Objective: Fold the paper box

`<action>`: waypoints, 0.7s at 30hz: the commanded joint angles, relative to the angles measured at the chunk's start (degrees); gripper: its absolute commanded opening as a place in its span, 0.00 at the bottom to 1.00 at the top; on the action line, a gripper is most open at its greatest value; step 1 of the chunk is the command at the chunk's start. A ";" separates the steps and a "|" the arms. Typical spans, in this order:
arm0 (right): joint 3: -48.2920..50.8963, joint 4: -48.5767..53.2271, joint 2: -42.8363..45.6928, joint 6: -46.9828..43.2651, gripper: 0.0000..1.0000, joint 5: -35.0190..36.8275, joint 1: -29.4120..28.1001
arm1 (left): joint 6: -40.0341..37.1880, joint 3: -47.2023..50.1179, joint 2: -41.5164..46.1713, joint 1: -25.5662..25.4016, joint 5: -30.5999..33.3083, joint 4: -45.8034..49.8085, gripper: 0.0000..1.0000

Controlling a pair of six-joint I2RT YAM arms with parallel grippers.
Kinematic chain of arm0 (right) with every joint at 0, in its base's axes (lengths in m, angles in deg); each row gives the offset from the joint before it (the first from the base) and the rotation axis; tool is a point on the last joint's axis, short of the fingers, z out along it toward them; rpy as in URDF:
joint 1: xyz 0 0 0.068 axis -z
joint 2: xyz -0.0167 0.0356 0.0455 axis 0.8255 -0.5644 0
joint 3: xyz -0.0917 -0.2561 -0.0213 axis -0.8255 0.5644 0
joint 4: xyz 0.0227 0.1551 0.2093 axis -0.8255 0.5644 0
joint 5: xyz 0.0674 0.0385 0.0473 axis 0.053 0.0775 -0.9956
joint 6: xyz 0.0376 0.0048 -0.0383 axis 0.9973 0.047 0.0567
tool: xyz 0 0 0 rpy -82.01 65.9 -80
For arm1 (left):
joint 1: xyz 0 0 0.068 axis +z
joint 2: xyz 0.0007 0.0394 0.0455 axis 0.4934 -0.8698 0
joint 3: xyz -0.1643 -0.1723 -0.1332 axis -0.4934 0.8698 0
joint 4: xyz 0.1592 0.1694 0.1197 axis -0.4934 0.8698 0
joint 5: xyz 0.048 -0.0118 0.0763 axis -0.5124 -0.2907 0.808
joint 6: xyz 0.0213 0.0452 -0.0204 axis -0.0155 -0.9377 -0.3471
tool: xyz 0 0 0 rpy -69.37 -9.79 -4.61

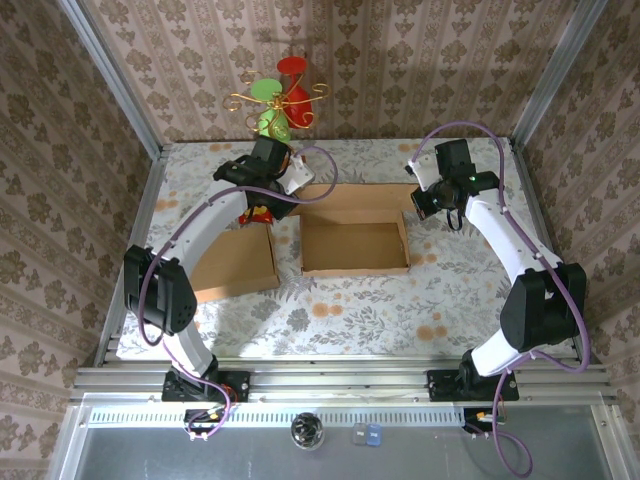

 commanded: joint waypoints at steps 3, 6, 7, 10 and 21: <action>1.15 -1.68 2.76 2.79 0.00 -2.87 0.47 | 1.48 -1.17 -0.38 0.61 -0.65 -0.21 0.00; 2.42 -2.43 3.41 4.88 0.00 -3.61 0.39 | 3.71 -1.86 -0.75 0.60 -1.06 -0.25 0.00; 3.27 -3.17 3.92 5.99 0.00 -3.96 0.26 | 5.25 -2.37 -1.08 0.62 -1.19 -0.11 0.00; 4.92 -4.77 5.10 8.98 0.00 -3.78 -0.56 | 10.59 -4.31 -2.42 0.24 -1.00 0.43 0.00; 8.53 -6.06 8.36 13.85 0.00 -4.59 -1.02 | 21.20 -4.55 -3.72 -1.05 -0.29 -2.83 0.00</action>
